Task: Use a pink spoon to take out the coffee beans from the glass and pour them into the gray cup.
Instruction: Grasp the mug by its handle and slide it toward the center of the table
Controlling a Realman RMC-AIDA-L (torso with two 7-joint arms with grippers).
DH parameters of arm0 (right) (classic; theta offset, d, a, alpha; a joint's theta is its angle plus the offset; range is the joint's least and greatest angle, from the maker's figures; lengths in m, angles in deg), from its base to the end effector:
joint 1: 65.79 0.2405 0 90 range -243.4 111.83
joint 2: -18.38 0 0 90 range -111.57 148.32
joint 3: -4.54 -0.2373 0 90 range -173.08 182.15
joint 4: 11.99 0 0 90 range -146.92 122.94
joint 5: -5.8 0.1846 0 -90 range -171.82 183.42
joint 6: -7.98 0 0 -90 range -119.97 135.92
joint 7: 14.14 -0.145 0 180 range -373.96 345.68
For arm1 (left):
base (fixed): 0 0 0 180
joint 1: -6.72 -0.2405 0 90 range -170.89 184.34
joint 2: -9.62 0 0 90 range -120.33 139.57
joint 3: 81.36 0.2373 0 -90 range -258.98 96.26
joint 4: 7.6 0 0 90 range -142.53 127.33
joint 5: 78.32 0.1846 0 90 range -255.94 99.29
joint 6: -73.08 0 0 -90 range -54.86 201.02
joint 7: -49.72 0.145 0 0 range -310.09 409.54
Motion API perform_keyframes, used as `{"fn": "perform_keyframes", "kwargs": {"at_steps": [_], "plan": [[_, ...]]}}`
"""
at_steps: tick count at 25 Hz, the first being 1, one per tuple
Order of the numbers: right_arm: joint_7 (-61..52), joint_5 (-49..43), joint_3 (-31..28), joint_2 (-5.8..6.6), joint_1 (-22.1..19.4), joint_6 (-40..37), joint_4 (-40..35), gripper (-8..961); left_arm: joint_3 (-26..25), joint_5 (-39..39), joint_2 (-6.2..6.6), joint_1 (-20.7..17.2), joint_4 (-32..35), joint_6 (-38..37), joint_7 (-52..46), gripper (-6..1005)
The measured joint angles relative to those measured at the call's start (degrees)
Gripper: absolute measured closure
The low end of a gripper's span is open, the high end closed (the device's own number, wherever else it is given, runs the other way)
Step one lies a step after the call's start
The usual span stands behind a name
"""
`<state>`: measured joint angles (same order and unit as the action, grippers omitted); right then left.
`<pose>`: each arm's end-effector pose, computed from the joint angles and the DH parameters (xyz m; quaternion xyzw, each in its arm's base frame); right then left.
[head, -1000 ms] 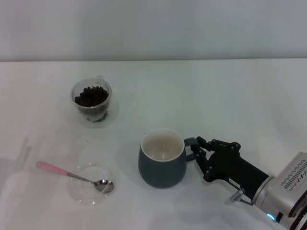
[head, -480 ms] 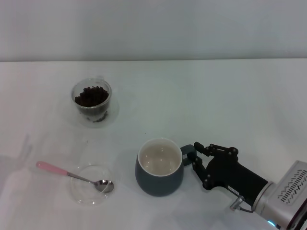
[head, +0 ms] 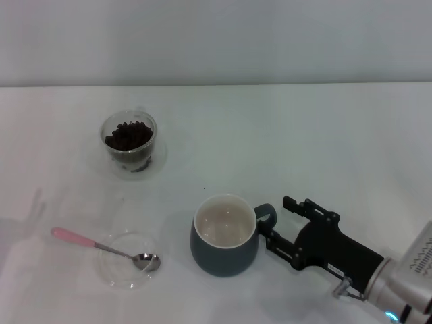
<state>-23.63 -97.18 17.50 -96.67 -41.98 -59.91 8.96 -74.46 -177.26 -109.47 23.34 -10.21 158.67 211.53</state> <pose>0.2774 0.2340 -0.0770 -0.8643 0.2204 0.2659 0.3657 -0.3205 0.2453 0.0263 -0.6721 -0.2340 -0.3589 0.6039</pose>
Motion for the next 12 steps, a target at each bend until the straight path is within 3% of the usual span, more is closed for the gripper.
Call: {"fn": "perform_keyframes", "kwargs": {"at_steps": [8, 12], "plan": [[-14.4, -4.0, 4.1, -0.01, -1.6, -5.4, -8.0, 183, -0.1, -0.2, 0.0, 0.3, 0.0, -0.1, 0.0, 138], [-16.0, -4.1, 5.2, 0.09, -3.4, -9.3, -10.6, 190, -0.1, -0.3, 0.0, 0.0, 0.0, -0.2, 0.0, 138]]}}
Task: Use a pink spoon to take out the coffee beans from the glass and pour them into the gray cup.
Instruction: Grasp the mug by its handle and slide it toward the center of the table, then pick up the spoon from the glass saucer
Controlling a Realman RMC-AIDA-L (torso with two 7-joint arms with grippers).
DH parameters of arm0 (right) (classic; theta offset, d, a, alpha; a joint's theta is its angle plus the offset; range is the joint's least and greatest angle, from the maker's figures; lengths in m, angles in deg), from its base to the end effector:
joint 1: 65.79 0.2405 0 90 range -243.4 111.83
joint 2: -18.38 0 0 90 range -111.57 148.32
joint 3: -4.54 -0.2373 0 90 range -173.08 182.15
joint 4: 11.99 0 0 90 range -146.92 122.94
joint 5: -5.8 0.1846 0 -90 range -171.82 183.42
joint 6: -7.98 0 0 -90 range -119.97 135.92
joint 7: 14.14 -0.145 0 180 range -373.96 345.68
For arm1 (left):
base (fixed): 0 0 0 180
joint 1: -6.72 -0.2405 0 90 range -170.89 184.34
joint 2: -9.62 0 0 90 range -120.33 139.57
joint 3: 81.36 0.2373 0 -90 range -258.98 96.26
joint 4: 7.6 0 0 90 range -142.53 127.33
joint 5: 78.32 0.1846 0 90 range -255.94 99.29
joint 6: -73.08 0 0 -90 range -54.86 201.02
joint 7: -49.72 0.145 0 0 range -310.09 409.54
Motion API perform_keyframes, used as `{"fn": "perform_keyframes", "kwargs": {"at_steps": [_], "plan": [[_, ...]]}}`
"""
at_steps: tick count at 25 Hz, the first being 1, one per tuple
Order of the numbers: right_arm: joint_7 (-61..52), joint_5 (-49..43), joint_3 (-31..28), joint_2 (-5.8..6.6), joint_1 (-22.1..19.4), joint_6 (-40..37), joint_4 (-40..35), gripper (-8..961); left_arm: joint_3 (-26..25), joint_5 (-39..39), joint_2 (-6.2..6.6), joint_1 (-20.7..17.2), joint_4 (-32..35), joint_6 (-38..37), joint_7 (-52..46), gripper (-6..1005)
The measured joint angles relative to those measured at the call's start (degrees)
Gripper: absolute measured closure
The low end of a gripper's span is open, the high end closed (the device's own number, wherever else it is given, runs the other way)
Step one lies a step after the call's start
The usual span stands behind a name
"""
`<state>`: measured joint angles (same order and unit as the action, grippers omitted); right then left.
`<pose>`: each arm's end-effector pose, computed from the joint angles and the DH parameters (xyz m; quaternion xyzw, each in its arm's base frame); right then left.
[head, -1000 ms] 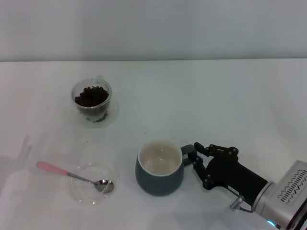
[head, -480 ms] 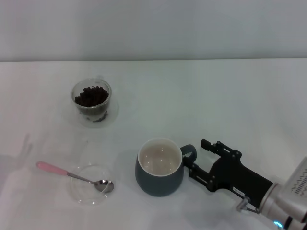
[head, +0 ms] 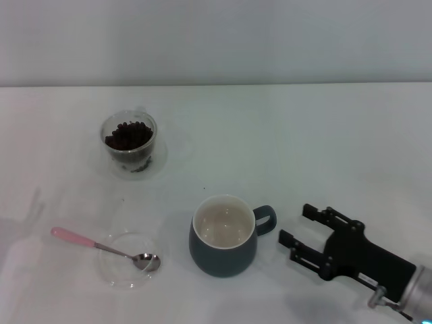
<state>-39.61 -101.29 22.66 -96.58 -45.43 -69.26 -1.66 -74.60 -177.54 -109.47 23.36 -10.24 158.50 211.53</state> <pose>0.2938 0.2196 -0.0532 -0.8624 0.2476 0.3051 0.3193 -0.3213 0.2456 0.0269 -0.6698 -0.2358 -0.3582 0.6062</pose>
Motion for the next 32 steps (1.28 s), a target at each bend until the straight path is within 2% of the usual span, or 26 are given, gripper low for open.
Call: {"fn": "perform_keyframes", "kwargs": {"at_steps": [5, 10, 16, 21, 26, 29, 32], "plan": [[-6.5, 0.0, 3.6, 0.12, -2.0, -4.0, -5.3, 195, 0.0, 0.0, 0.0, -0.1, 0.0, -0.1, 0.0, 138], [-9.1, 1.0, 3.6, 0.18, -4.8, -9.0, -9.2, 196, 0.0, -0.4, 0.0, -0.5, 0.0, -0.6, 0.0, 138], [-7.6, 7.5, -1.2, 0.23, -7.9, -11.0, -11.0, 198, 0.0, -1.7, 0.0, -2.1, 0.0, -0.1, -0.3, 138], [2.3, 15.6, -8.6, 0.12, -8.0, -11.5, -7.2, 199, 0.0, -2.8, 0.01, -3.2, 0.0, -0.2, -5.3, 138], [14.9, 20.6, -16.7, -0.11, -6.1, -12.1, -1.4, 199, 0.3, -2.9, 0.46, -5.1, 2.8, -0.6, -19.6, 137], [17.1, 20.8, -17.9, -0.21, -4.6, -11.2, -0.7, 199, 0.6, -1.8, 0.55, -6.4, 6.7, -1.8, -32.0, 137], [17.4, 20.9, -18.1, -0.25, -3.8, -10.4, -0.9, 199, 0.7, 3.2, 1.19, -6.5, 10.6, -4.6, -46.9, 137]]}}
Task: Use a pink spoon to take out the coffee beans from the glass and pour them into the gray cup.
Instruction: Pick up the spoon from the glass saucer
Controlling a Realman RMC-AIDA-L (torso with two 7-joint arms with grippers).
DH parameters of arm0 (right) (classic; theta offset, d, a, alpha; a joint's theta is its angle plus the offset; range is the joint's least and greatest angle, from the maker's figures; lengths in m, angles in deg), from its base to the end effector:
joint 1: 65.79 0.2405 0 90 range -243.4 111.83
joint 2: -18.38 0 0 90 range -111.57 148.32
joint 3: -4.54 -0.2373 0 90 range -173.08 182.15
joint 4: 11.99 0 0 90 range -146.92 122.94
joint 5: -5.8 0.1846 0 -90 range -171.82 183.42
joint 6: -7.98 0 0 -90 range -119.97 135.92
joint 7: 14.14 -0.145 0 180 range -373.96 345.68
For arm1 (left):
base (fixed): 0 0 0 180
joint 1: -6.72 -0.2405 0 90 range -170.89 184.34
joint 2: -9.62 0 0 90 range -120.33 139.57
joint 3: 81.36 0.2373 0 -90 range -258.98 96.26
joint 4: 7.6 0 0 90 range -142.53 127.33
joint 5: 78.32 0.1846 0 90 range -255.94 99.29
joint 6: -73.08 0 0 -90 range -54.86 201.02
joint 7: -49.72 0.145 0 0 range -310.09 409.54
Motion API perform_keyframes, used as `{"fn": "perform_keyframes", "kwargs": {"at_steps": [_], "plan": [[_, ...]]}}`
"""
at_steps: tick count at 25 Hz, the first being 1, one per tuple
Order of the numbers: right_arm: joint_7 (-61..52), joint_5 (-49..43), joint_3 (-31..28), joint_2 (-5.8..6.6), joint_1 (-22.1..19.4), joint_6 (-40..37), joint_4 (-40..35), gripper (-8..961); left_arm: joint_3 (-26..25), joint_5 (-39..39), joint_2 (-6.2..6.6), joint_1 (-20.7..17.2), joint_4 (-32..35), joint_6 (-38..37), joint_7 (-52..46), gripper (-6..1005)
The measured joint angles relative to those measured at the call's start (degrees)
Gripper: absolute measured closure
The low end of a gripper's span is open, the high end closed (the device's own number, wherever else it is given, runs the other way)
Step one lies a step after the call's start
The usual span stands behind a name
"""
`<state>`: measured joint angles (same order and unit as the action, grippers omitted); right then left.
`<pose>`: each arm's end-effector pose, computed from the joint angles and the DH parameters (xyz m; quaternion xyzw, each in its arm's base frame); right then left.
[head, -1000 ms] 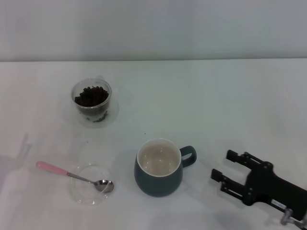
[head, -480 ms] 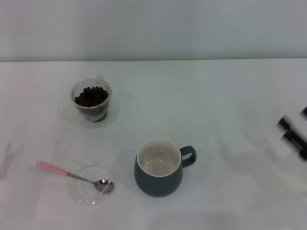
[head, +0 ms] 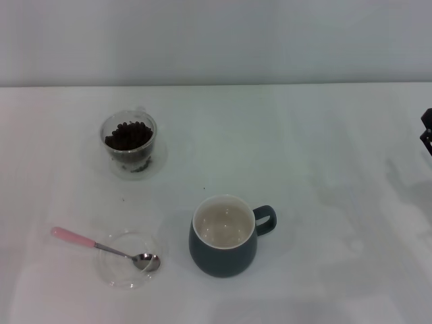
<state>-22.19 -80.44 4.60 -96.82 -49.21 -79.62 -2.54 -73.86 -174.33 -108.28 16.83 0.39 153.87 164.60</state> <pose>0.3200 0.2461 0.0387 -0.6724 0.1823 0.3331 0.6353 -0.3693 0.2150 0.0560 -0.5532 -0.4793 -0.4716 0.4917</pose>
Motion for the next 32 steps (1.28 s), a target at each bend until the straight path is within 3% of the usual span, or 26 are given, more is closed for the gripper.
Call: {"fn": "perform_keyframes", "kwargs": {"at_steps": [3, 6, 12, 18, 32], "plan": [[0.0, 0.0, 0.0, -0.02, 0.5, 0.2, -0.2, 199, 0.0, 7.9, 1.08, 0.4, 3.0, -2.1, -15.3, 137], [-0.1, 0.1, -0.1, -0.02, 1.3, 0.6, -0.2, 199, 0.0, 12.3, 1.47, 0.6, 3.2, -1.3, -21.0, 137], [-0.3, 0.2, -0.2, -0.02, 2.8, 0.8, -0.2, 199, 0.3, 14.9, -0.34, 1.4, 3.3, 0.3, -21.1, 137], [-0.1, 0.2, -0.9, -0.11, 3.8, 1.1, -0.1, 199, 0.6, 20.8, -0.44, 3.6, 3.0, -0.8, -22.9, 137], [-0.3, 0.0, -0.9, -0.15, 6.4, 3.0, 0.1, 198, 0.6, 24.3, -0.76, 4.6, 0.5, -2.8, -22.7, 137]]}}
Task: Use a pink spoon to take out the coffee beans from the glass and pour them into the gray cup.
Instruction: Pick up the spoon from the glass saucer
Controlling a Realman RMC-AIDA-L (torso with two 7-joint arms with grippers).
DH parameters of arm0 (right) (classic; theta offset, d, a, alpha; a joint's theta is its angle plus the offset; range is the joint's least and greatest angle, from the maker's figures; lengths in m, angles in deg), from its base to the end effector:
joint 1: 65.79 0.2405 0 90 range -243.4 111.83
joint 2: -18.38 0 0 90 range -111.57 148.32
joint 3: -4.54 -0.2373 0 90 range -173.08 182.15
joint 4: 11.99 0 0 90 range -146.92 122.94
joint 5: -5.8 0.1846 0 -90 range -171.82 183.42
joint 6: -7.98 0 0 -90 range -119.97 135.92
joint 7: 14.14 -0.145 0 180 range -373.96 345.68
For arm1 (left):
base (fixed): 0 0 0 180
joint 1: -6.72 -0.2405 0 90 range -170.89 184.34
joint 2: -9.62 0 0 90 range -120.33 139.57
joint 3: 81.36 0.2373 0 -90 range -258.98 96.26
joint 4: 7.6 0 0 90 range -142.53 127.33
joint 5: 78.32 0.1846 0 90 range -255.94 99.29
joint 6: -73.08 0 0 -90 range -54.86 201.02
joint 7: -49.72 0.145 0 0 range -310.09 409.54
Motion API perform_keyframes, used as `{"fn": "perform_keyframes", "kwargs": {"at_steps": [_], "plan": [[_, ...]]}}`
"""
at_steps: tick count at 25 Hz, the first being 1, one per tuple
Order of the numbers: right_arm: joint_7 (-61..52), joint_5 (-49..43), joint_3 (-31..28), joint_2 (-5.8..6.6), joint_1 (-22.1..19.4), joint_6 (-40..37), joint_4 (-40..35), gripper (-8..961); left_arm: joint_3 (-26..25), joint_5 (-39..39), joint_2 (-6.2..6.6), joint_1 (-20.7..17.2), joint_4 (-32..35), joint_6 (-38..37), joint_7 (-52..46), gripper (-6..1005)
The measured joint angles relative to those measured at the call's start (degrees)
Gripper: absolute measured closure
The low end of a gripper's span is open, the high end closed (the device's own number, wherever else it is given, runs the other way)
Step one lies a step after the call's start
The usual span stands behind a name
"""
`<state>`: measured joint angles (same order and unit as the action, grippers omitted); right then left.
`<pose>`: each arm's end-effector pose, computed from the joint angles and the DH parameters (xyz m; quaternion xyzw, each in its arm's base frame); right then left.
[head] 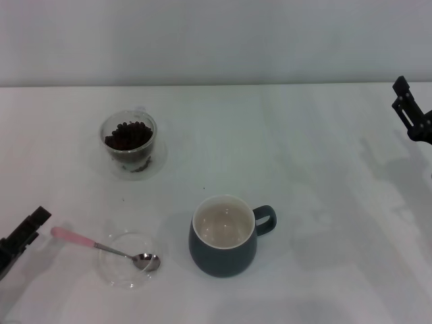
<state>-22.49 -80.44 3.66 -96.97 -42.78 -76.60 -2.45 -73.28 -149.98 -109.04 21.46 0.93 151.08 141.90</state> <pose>0.2965 0.2828 0.0352 -0.6823 0.1668 0.3535 0.6178 -0.3393 0.2253 -0.0056 -0.5984 -0.6150 -0.4388 0.2668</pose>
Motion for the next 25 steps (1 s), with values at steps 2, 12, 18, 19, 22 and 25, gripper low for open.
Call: {"fn": "perform_keyframes", "kwargs": {"at_steps": [2, 12, 18, 19, 22, 25], "plan": [[0.0, -0.1, 0.0, -0.02, 0.1, 0.1, 0.0, 198, 0.0, 0.3, -0.04, 0.3, -0.5, -0.8, 0.1, 137], [0.0, -0.3, 0.1, -0.05, 0.4, 0.3, 0.1, 198, 0.1, 3.8, -0.08, 2.0, -0.9, -2.2, -0.1, 138], [0.0, -0.4, 0.2, -0.05, 0.4, 0.3, 0.3, 198, 0.1, 5.5, 0.04, 2.6, -1.2, -2.3, -0.2, 149], [0.0, -0.4, 0.2, -0.05, 0.4, 0.3, 0.3, 198, 0.1, 5.6, 0.07, 2.6, -1.2, -2.3, -0.2, 153], [0.0, -0.4, 0.1, -0.05, 0.2, 0.2, 0.3, 198, 0.1, 5.7, 0.1, 2.6, -1.1, -1.7, 0.0, 180], [-0.1, -0.4, 0.1, -0.05, 0.2, 0.1, 0.3, 199, 0.1, 5.7, 0.08, 2.3, -0.8, -0.6, 1.2, 239]]}}
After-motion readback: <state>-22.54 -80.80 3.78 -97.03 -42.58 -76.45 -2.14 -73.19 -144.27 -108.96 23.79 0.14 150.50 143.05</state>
